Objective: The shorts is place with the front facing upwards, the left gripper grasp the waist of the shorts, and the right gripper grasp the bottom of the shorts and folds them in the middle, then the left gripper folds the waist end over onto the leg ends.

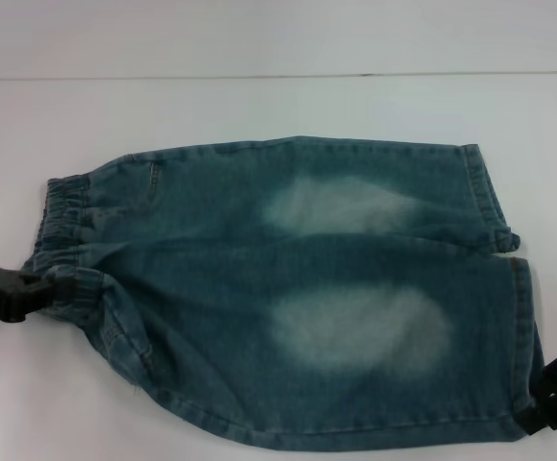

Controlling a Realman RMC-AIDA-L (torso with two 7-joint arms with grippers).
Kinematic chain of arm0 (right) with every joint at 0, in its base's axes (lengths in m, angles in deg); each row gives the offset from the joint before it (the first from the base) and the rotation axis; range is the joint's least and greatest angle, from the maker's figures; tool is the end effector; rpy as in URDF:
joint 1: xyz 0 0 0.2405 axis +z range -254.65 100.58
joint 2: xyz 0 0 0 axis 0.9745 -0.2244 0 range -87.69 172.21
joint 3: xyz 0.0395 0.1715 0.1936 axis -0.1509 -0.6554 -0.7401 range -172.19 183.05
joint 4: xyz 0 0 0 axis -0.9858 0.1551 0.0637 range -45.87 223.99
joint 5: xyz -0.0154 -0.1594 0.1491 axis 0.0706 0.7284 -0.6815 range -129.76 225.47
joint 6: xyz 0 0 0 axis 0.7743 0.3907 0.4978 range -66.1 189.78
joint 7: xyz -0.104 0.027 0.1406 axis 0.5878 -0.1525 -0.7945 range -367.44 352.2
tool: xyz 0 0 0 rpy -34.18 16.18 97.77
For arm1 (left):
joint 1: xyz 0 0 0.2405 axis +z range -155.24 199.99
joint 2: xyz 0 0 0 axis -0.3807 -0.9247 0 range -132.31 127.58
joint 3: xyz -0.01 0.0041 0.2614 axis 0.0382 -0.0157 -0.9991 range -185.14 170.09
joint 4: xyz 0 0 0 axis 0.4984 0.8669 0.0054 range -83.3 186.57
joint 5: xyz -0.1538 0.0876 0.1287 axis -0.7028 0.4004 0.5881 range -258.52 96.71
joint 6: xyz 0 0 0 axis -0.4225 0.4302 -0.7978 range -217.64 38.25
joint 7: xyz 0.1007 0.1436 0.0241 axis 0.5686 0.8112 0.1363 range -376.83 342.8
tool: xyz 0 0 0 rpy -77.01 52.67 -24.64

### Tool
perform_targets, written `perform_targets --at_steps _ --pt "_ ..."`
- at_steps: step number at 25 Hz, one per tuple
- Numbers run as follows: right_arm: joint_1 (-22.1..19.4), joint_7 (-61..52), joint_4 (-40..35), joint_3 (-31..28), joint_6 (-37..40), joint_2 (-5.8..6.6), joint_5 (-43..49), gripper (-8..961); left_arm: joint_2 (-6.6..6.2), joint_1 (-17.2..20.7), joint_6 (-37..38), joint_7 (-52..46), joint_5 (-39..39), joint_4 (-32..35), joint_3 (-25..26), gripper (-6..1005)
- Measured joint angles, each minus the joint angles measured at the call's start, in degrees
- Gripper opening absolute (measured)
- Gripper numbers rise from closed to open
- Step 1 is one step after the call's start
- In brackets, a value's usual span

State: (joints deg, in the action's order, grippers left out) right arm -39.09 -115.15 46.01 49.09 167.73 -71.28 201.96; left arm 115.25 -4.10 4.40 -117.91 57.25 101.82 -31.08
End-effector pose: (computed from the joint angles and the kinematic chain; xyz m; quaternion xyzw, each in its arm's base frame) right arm 0.3046 0.3096 0.0004 0.9186 -0.3724 0.1157 0.0635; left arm -0.3397 0.3229 0.0297 -0.8806 -0.4238 -0.1243 0.1720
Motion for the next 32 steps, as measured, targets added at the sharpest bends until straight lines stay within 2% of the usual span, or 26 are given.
perform_targets --at_steps 2,7,13,18,22,28,32 --pt "0.01 0.01 0.00 0.01 -0.05 0.00 0.00 664 0.06 -0.11 0.01 0.00 0.00 0.00 0.00 38" --pt "0.02 0.03 0.00 0.03 -0.26 0.00 0.00 417 0.13 -0.30 0.14 0.00 0.00 0.00 0.00 38" --pt "-0.14 0.10 -0.01 -0.12 -0.43 0.00 -0.23 172 0.13 -0.33 0.48 0.00 0.00 0.00 -0.07 39" --pt "-0.09 -0.30 -0.33 -1.28 -0.11 0.00 -3.37 37 0.01 -0.55 0.80 -0.69 -0.22 0.06 -0.02 39" --pt "-0.64 0.60 -0.45 -4.01 -2.12 0.30 -7.37 37 -0.27 -0.60 0.97 -0.86 -1.94 0.09 0.80 40" --pt "-3.35 3.55 1.43 -11.57 -6.86 0.38 -16.98 38 -0.35 -0.35 -0.49 -0.94 -4.77 -0.09 4.58 40" --pt "-5.49 7.80 6.55 -15.65 -12.29 0.55 -25.39 38 0.43 -0.48 -4.24 -1.63 -5.59 -0.32 5.90 41"
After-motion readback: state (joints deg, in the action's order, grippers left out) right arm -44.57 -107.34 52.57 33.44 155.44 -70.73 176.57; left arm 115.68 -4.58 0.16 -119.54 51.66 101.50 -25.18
